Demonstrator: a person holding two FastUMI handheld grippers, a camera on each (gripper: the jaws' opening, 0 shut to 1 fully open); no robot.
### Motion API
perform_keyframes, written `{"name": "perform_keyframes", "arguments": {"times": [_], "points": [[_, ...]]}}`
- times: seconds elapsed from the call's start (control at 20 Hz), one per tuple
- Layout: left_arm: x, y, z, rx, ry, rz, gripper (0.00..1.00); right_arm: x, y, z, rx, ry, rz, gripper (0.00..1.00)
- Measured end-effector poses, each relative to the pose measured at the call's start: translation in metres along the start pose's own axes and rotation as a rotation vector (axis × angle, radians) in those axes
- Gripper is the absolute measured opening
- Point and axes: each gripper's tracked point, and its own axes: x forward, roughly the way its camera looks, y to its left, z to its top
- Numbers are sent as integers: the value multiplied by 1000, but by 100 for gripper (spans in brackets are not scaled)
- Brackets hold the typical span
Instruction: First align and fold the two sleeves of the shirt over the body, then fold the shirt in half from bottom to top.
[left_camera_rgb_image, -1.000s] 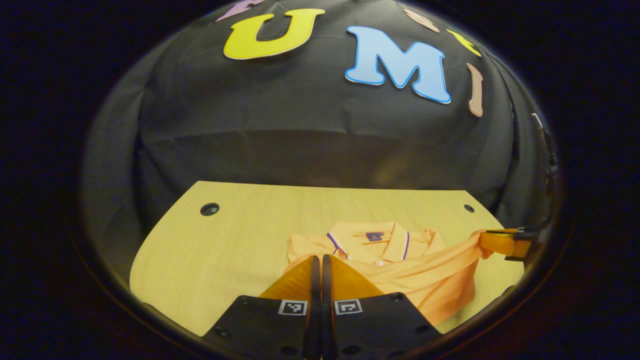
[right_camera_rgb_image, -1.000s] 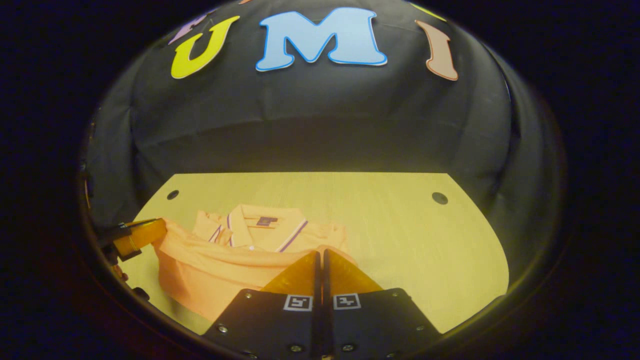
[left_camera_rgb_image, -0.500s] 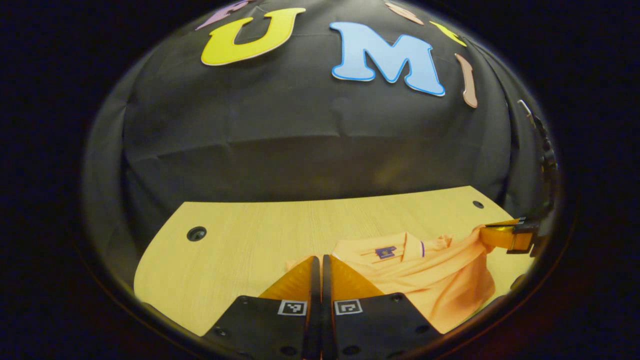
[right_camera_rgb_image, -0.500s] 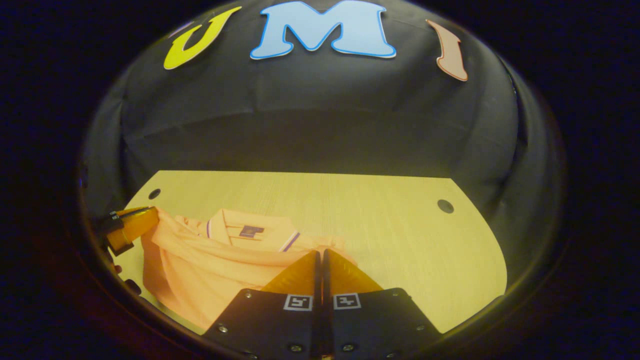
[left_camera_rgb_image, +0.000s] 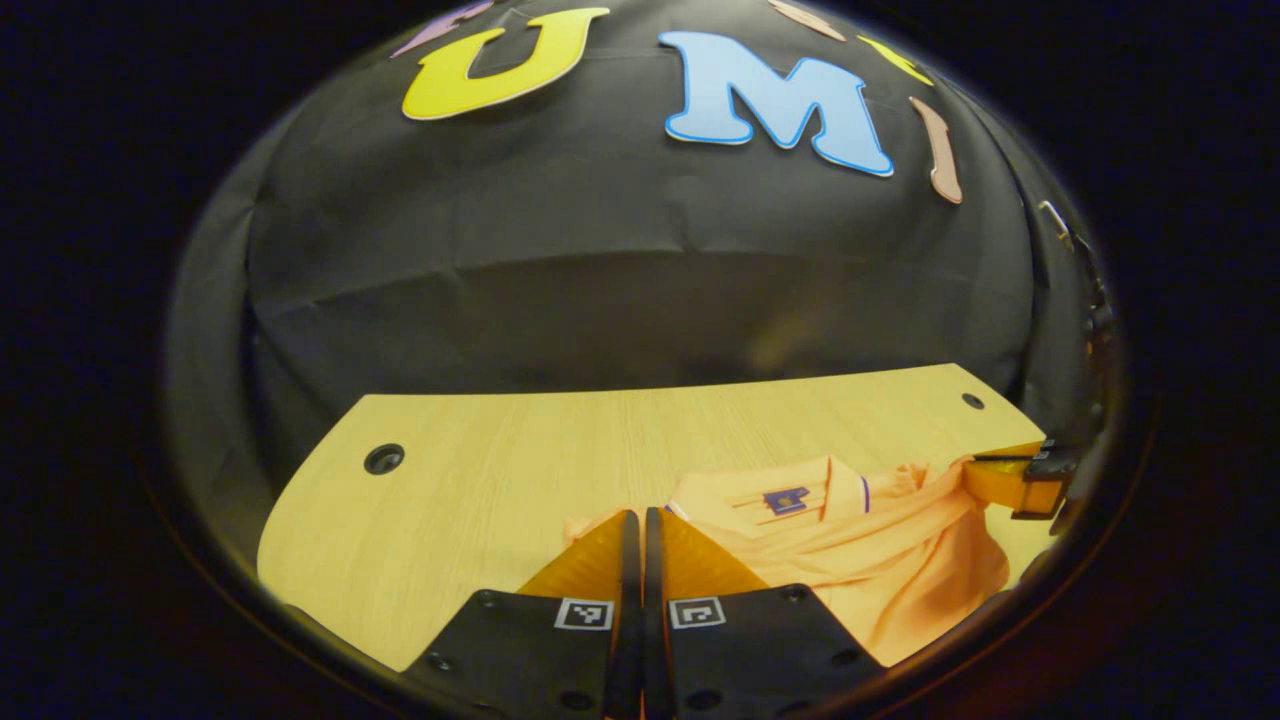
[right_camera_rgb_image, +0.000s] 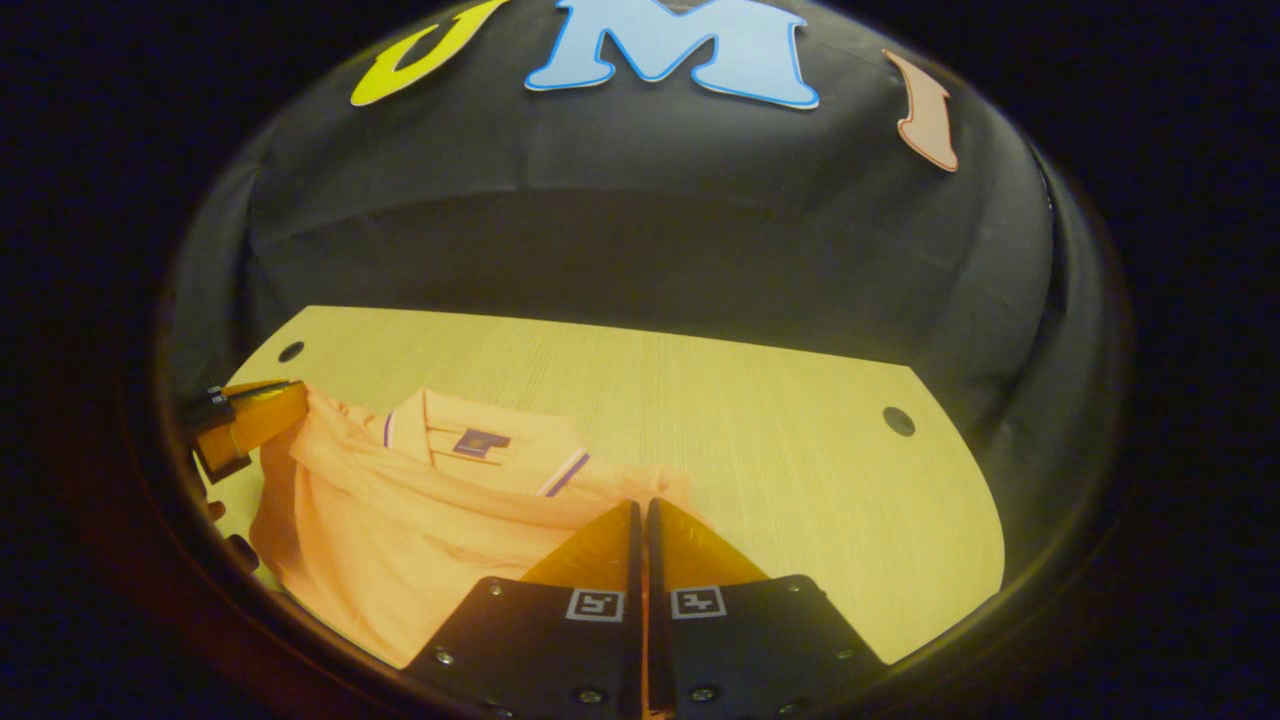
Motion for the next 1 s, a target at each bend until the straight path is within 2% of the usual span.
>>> {"name": "perform_keyframes", "arguments": {"times": [0.15, 0.2, 0.25, 0.35, 0.4, 0.45, 0.5, 0.55, 0.6, 0.75, 0.8, 0.9, 1.0], "points": [[-5, -2, 1, -9, 0, -1, 8, -7, 2, -1, 19, 9, 18, 3], [-7, -2, 3, -13, -8, 0, 15, -10, 3, 1, 21, 7, 22, 5], [-11, -1, 5, -16, -14, 0, 15, -12, 0, 3, 15, 1, 16, 16], [-20, 4, 11, -14, -40, 9, 14, -17, -2, 8, 12, -25, 15, 22], [-25, 3, 14, -16, -49, 8, 20, -24, -1, 10, 19, -32, 20, 24], [-31, 3, 17, -21, -56, 9, 25, -28, 0, 11, 22, -39, 22, 37], [-37, 1, 19, -28, -63, 5, 36, -33, 1, 14, 20, -51, 24, 43], [-45, 0, 23, -37, -74, 0, 34, -41, 2, 17, 16, -67, 27, 54], [-52, 0, 27, -39, -90, 2, 39, -49, 2, 21, 8, -89, 28, 57], [-74, -2, 35, -32, -127, 5, 64, -78, 5, 33, -21, -160, 33, 75], [-80, -3, 36, -37, -135, 3, 76, -90, 6, 37, -29, -186, 37, 78], [-97, -7, 42, -46, -155, -1, 81, -110, 5, 44, -47, -239, 31, 96], [-116, -9, 49, -40, -187, 11, 96, -129, 5, 49, -65, -286, 27, 97]]}}
